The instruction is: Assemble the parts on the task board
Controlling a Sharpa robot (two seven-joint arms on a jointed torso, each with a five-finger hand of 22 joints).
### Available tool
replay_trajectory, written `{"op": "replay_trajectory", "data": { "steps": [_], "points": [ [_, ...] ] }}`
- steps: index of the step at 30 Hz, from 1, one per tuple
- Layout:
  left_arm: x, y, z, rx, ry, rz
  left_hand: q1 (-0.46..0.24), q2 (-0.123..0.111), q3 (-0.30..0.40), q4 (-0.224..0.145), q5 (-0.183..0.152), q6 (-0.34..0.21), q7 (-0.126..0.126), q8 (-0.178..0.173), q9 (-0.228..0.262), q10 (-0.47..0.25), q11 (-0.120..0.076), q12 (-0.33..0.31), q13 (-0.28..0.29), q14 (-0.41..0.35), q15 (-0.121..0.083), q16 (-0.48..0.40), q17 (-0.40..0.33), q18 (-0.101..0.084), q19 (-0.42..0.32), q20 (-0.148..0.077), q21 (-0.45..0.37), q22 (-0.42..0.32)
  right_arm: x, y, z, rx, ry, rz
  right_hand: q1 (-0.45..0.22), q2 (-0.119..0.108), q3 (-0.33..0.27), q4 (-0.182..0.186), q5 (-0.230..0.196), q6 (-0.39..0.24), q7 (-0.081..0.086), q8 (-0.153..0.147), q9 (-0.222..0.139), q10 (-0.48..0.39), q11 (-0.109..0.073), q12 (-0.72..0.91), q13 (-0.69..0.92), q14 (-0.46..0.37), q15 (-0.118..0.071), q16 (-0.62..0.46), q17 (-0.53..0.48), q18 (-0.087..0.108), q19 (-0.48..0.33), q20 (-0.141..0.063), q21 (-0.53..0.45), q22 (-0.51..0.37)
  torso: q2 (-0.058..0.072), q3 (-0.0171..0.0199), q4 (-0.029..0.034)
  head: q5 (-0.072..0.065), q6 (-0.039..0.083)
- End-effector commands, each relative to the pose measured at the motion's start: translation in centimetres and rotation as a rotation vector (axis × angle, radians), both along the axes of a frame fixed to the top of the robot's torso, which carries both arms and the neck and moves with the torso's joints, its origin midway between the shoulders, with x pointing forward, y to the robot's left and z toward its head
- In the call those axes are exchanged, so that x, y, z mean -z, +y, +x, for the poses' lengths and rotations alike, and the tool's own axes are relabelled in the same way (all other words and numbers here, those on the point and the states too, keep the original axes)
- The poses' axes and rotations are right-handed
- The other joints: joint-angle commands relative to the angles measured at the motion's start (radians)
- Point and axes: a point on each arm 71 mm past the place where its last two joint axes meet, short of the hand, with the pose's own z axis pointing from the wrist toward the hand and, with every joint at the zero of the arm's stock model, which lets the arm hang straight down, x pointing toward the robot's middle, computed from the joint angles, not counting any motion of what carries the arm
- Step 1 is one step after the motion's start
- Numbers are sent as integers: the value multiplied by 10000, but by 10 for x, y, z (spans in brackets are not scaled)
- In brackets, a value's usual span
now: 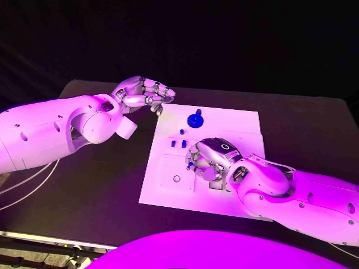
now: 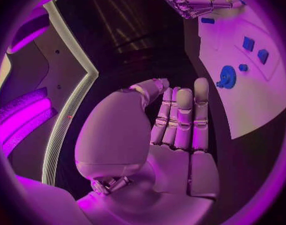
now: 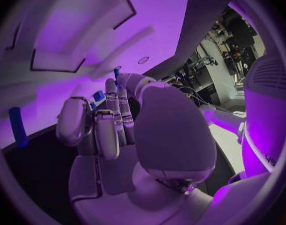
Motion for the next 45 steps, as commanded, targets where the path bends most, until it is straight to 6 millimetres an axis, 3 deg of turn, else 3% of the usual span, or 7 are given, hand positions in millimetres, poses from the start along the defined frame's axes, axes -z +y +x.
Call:
{"op": "replay_trajectory", "data": {
  "steps": [1,22,39,42,44,45],
  "points": [
    [-1,-1,0,50,-29,-3,-115,-21,37,-13,41,-51,7,55,9,-72,10,64,-6,81,-9,41,-5,150,-61,36,36,8,3,1,-2,-162,64,-236,-40,36,-2,-64,30,-10,51,37,-7,121,-162,15,13,637,-37,43,262,-154,-19,54,36,4,-1,-2,2,10,2],
    [0,0,1,34,8,34,-122,-20,51,-21,43,-56,8,69,16,-82,12,79,-6,75,-6,47,-16,150,-69,40,51,19,4,2,-2,-90,127,-350,-68,26,-7,-73,6,-16,52,33,2,112,-159,19,11,640,-32,57,280,-149,-33,61,19,-9,-1,0,2,28,2],
    [0,0,0,45,34,56,-124,-21,60,-28,43,-57,8,79,20,-91,13,86,-7,70,-5,49,-21,151,-75,43,60,25,12,7,-3,-324,481,-1075,-348,-99,8,-49,-394,-214,87,-116,16,-169,-87,10,-36,631,35,88,279,-103,-163,132,-172,-153,7,-4,6,24,2],
    [0,0,0,48,40,60,-124,-21,60,-28,43,-57,8,79,20,-91,13,86,-7,70,-5,49,-21,151,-75,43,60,25,12,7,-3,-286,468,-1105,-453,-179,22,-10,-420,-351,137,-214,-7,-346,-39,-9,-62,625,77,100,289,-78,-235,161,-296,-261,4,-5,1,22,2],
    [0,0,0,50,42,61,-124,-21,60,-28,43,-57,8,79,20,-91,13,86,-7,70,-5,49,-21,151,-75,43,60,25,12,7,-3,-256,456,-1104,-525,-266,55,13,-425,-450,201,-291,-26,-714,54,-16,-95,623,152,122,321,-48,-330,215,-461,-408,-6,-3,-6,31,2],
    [0,0,0,51,44,63,-124,-21,60,-28,43,-57,8,79,20,-91,13,86,-7,70,-5,49,-21,151,-75,43,60,25,12,7,-3,-236,449,-1101,-595,-390,29,4,-455,-780,299,-499,-101,-1278,190,-9,-112,617,262,137,331,18,-519,291,-787,-716,-6,-2,-6,31,2]
  ]
}}
